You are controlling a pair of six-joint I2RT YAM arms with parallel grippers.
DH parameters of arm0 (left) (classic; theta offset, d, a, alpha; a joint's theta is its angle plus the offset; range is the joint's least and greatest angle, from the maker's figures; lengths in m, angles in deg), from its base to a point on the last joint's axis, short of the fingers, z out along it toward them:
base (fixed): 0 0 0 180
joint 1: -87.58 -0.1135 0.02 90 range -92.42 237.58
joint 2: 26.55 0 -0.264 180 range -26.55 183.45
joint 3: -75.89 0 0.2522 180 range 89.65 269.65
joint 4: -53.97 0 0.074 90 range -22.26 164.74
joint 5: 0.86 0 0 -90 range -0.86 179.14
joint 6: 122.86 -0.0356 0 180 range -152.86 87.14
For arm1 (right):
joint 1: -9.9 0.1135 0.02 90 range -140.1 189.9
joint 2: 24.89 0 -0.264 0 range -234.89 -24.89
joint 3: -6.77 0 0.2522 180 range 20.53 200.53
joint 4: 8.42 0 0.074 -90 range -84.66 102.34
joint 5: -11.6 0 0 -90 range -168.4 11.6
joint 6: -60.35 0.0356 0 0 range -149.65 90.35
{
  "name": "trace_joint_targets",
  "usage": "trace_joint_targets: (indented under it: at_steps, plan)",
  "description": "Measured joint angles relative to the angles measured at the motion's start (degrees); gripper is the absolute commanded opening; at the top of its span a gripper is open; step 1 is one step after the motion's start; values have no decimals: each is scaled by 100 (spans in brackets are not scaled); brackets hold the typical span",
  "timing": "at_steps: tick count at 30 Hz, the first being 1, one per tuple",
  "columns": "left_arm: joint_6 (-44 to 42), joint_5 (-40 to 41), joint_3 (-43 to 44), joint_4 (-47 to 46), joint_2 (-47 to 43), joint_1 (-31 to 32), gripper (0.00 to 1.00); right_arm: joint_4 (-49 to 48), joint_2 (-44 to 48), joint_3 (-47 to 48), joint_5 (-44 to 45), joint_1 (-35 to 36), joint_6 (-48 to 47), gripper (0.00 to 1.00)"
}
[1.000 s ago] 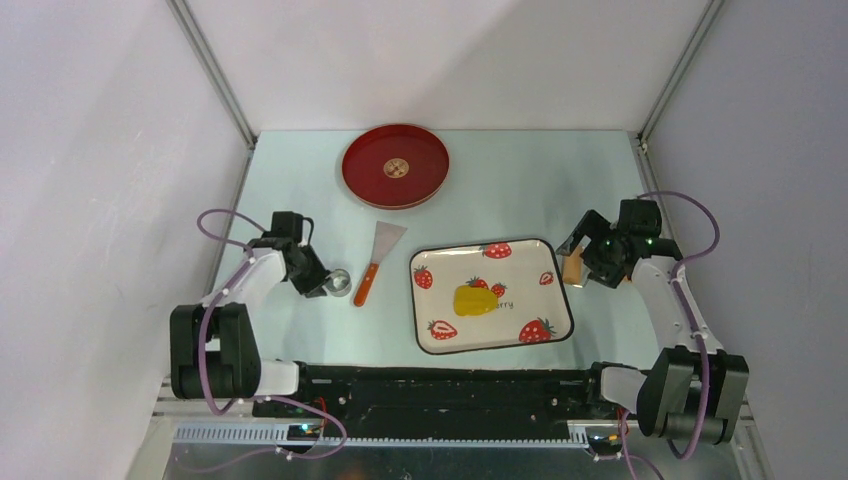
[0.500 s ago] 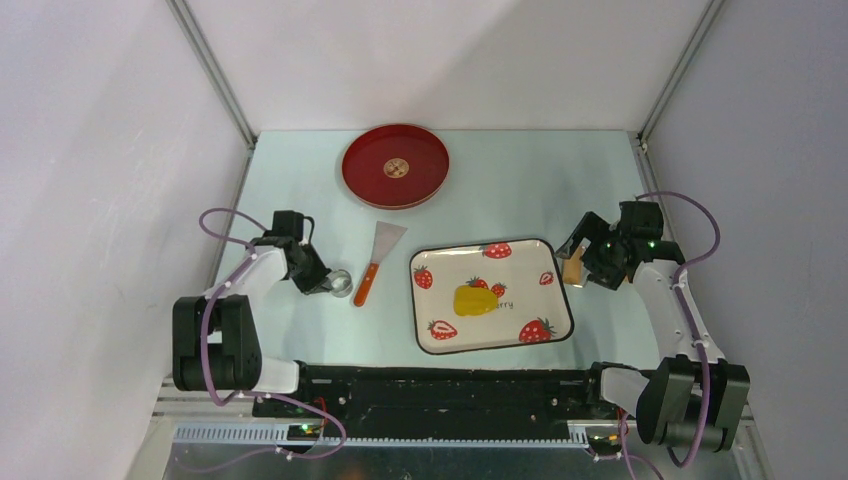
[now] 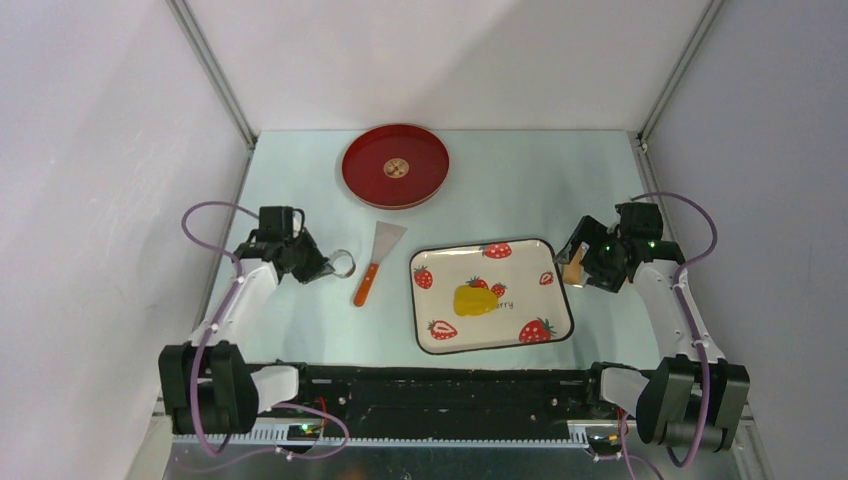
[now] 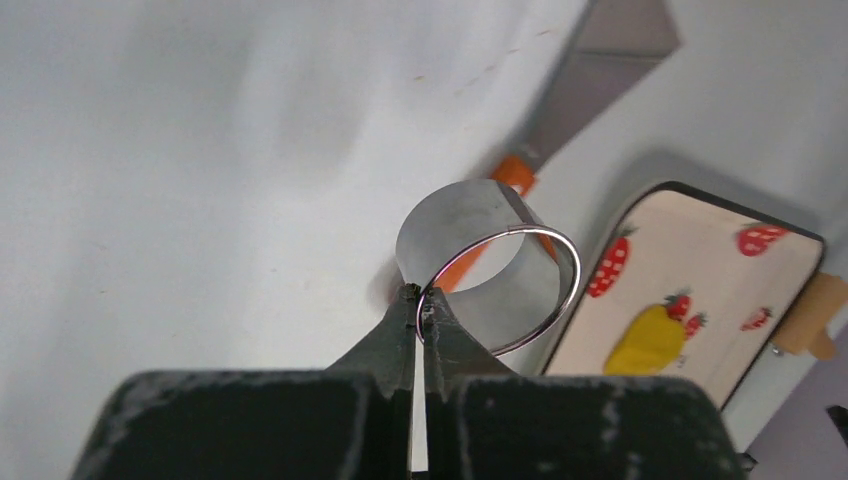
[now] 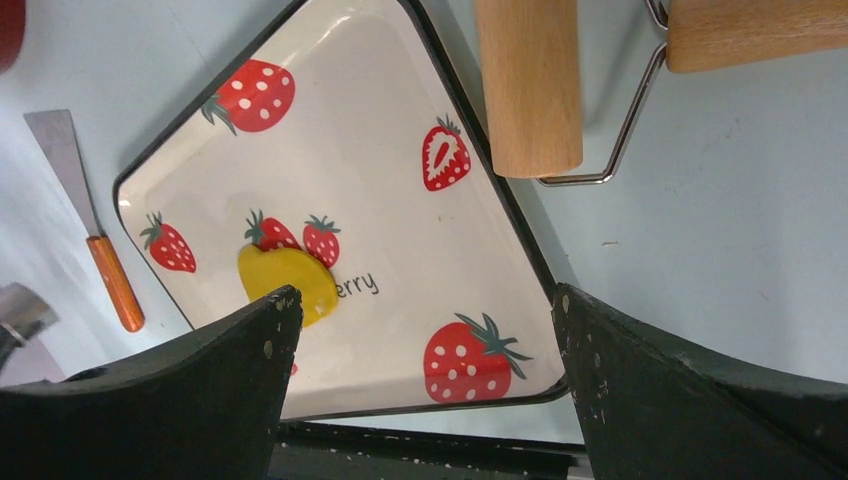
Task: Roll out the dumpling wrappers from the dough
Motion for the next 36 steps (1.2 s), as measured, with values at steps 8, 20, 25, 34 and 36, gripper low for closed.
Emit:
trace_joint_targets:
  at_steps: [8,20,25,34,36]
  plan:
    - [330,-114,664,-2,-107,1172,0,208,-319,0,-11,85,-402,98]
    - [962,299,2004,-50,1626,3886,0,308,-804,-66,133,166,-520,99]
    - [1051,389,2430,-66,2365,4548,0,308,-859,-72,133,166,-531,99]
    - [1054,490,2927,-90,3134,5132,0,304,-866,-72,129,164,-562,99]
    - [1054,494,2927,-87,3189,5158,0,304,-870,-72,129,164,-568,99]
